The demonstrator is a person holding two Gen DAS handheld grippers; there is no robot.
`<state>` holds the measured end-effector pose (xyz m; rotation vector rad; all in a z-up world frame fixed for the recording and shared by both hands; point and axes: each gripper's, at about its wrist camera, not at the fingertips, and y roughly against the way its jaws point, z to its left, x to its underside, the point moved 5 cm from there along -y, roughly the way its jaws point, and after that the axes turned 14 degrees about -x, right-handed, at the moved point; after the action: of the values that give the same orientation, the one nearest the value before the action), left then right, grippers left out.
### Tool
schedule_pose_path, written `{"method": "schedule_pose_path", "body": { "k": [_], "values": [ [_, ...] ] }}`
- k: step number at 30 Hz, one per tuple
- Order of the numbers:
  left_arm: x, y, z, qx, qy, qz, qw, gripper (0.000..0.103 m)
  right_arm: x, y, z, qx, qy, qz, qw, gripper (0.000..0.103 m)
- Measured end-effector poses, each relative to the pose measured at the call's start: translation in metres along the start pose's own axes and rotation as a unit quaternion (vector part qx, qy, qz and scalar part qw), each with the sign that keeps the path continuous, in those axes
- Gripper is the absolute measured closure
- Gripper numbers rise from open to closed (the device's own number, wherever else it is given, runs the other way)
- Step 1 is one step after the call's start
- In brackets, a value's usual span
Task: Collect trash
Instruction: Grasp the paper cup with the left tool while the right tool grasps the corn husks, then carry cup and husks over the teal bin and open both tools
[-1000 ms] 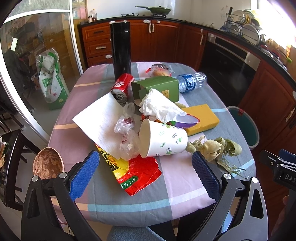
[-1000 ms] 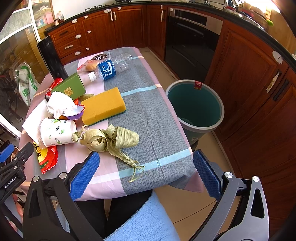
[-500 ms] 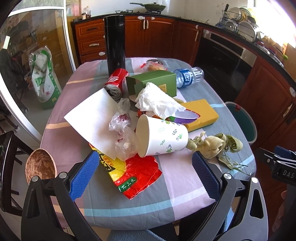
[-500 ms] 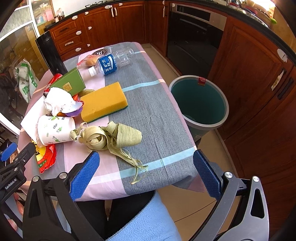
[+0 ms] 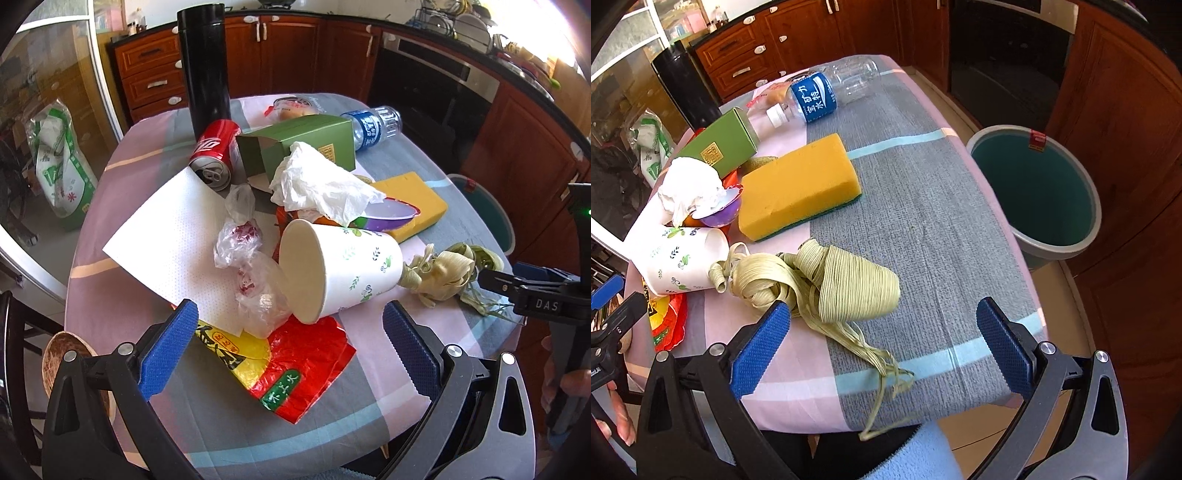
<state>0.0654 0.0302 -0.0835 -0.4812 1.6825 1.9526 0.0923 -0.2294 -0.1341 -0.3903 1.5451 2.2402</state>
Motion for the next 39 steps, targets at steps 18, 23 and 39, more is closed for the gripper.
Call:
{"method": "schedule_pose_path", "body": {
  "k": [18,23,39],
  "values": [
    [-0.019,-0.013,-0.018,0.043,-0.044,0.015,0.998,0.029,-0.023,-0.017,0.032,-0.135,-0.01,-0.005,0.991,0.077],
    [-0.02,-0.019,-0.034,0.06,-0.068,0.036,0.9952,0.057,-0.021,-0.011,0.024,-0.125,-0.016,-0.005,0.992,0.078],
    [-0.03,0.022,-0.096,0.14,-0.08,0.041,0.9861,0.1,-0.026,0.042,-0.02,-0.129,-0.042,-0.065,0.989,0.077]
  ]
}}
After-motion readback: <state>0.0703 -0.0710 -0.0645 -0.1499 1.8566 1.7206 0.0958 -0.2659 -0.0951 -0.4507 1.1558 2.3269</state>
